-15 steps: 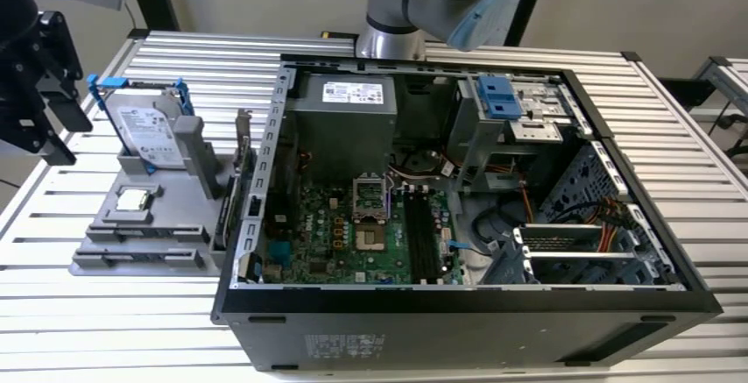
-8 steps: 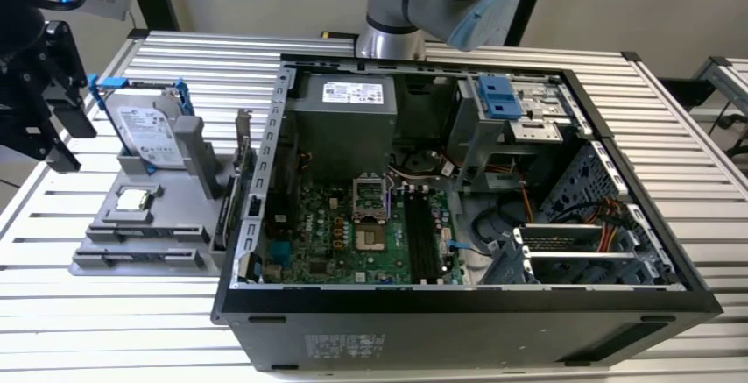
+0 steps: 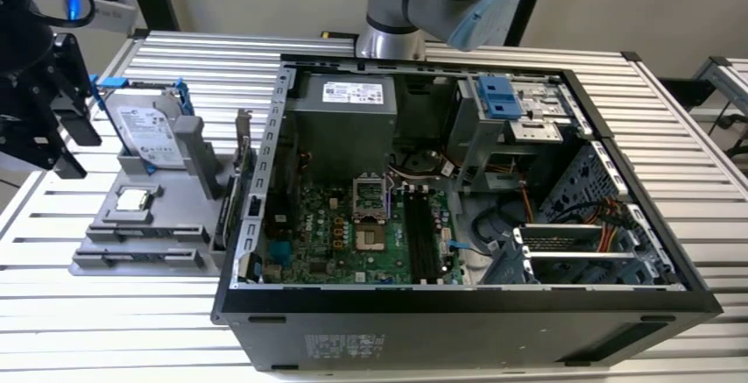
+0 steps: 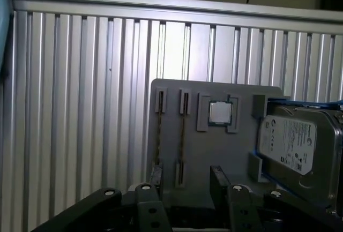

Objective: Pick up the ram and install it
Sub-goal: 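Pick up the ram and move it above insertion slot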

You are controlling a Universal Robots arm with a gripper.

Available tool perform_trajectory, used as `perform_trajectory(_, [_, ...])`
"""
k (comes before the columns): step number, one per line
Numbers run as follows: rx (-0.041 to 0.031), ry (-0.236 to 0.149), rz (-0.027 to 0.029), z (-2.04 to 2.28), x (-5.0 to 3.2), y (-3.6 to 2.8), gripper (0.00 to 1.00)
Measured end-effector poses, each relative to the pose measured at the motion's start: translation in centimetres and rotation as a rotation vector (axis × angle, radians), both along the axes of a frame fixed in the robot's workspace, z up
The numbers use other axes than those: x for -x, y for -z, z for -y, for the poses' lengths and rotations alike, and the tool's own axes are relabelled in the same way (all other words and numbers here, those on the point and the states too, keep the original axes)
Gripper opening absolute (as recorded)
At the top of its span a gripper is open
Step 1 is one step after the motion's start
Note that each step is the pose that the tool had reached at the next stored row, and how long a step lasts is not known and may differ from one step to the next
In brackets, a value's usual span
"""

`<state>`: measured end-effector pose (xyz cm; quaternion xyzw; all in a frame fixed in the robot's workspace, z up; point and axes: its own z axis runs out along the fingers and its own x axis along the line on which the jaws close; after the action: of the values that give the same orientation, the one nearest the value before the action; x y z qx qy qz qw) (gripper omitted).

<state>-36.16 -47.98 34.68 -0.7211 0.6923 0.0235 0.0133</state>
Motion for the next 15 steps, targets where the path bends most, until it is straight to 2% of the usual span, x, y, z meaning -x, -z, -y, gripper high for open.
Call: perform_trajectory(15, [0.0001, 0.006, -0.0001, 0.12, -0.01, 2.34, 1.00])
